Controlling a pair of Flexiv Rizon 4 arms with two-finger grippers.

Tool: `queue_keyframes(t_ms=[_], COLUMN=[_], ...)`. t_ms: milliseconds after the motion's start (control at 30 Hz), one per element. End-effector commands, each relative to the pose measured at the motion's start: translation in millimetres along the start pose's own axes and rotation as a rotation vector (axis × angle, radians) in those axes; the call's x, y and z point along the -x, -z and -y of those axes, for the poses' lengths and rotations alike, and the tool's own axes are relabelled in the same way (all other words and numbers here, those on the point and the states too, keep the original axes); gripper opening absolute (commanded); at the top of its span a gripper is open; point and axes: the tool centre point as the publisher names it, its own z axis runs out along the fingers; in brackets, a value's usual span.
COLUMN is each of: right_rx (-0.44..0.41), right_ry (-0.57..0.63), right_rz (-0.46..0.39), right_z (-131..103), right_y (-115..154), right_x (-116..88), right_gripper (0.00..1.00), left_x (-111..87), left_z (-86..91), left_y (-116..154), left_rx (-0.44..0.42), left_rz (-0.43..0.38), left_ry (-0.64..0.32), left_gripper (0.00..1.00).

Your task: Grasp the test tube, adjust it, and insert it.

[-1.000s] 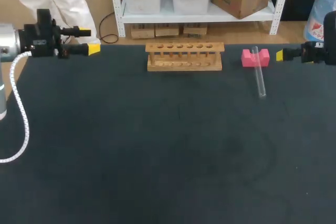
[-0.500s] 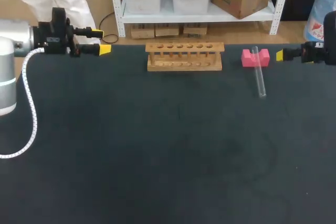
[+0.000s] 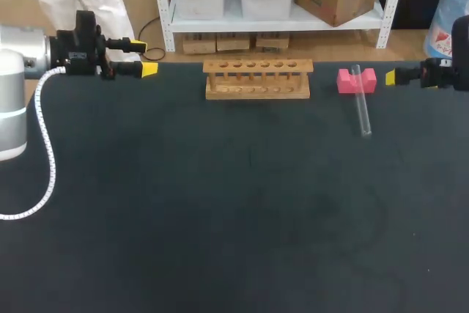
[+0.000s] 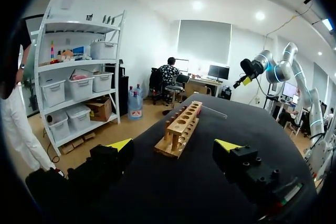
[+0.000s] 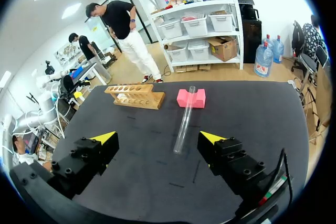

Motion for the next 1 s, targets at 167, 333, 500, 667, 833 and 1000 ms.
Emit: queue_keyframes(t_ms=[167, 333, 500, 667, 833, 1000], right_rx=[-0.006, -0.006, -0.006, -0.226, -0.411, -0.53], right_ry=[0.0, 0.0, 0.0, 0.038, 0.055, 0.058], right_rz=[0.0, 0.0, 0.0, -0.005, 0.052, 0.121], right_z=[-1, -1, -1, 4, 9, 15], right_y=[1, 1, 1, -6, -16, -32], right_x=[0, 0, 0, 7, 9, 10], right_gripper=[1.0, 1.0, 1.0, 1.0, 1.0, 1.0], left_x=[-0.9, -0.9, -0.9, -0.9, -0.9, -0.9], left_z=[1.7, 1.7, 1.7, 1.7, 1.7, 1.7], left_y=[0, 0, 0, 0, 0, 0], left_rx=[0.005, 0.005, 0.005, 0.005, 0.005, 0.005], left_rz=[0.003, 0.003, 0.003, 0.003, 0.003, 0.003], left_ry=[-0.002, -0.002, -0.002, -0.002, -0.002, -0.002], left_gripper=[1.0, 1.0, 1.0, 1.0, 1.0, 1.0])
